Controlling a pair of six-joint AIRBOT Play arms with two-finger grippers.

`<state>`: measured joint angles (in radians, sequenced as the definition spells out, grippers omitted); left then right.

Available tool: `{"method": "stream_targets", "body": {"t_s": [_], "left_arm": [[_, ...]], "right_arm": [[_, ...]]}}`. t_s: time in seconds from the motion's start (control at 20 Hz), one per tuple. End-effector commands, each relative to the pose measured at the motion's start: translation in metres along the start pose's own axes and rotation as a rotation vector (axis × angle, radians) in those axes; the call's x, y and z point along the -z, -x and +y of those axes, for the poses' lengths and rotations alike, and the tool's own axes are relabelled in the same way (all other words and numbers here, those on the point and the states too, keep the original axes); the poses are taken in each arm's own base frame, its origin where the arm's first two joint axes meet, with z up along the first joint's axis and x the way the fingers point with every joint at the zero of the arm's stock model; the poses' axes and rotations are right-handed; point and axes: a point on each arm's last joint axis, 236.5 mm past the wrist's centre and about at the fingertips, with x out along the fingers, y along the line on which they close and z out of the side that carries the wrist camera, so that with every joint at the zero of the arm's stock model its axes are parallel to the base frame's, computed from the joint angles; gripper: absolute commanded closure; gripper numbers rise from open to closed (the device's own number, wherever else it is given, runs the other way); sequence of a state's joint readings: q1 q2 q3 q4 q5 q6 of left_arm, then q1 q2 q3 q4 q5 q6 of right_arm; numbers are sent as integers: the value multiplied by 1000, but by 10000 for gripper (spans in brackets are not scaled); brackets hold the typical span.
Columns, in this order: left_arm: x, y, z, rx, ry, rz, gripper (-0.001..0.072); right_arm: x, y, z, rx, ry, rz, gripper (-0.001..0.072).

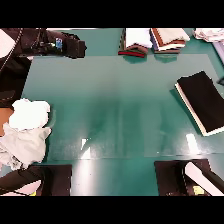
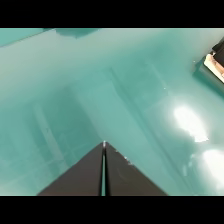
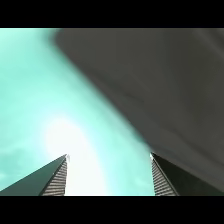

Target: Fold the shirts.

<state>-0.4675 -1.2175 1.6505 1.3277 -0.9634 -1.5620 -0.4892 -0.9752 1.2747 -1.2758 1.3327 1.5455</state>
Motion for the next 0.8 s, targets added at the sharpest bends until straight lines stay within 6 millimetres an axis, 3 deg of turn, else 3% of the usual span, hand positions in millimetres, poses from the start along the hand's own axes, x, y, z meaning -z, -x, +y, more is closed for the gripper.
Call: {"method": "stream_targets", "body": {"t_s": [0.0, 0.15, 0.2, 0.3, 0.35, 0.5, 0.75], "left_arm": [[-3, 0, 0, 0, 1, -11, 667], [-3, 0, 0, 0, 1, -14, 667], [-3, 0, 0, 0, 1, -14, 667], [-3, 0, 0, 0, 1, -14, 667], [-3, 0, 0, 0, 1, -14, 667], [-3, 0, 0, 0, 1, -14, 667], [-3, 0, 0, 0, 1, -14, 667]], "right_arm": [[9, 7, 113, -242, 184, -40, 137], [51, 5, 186, -368, 367, 25, 140], [65, 5, 208, -407, 419, 45, 197], [91, 5, 241, -470, 508, 76, 484], [104, 5, 254, -497, 562, 89, 663], [130, 3, 277, -540, 637, 128, 691], [152, 0, 290, -561, 683, 176, 690]]}}
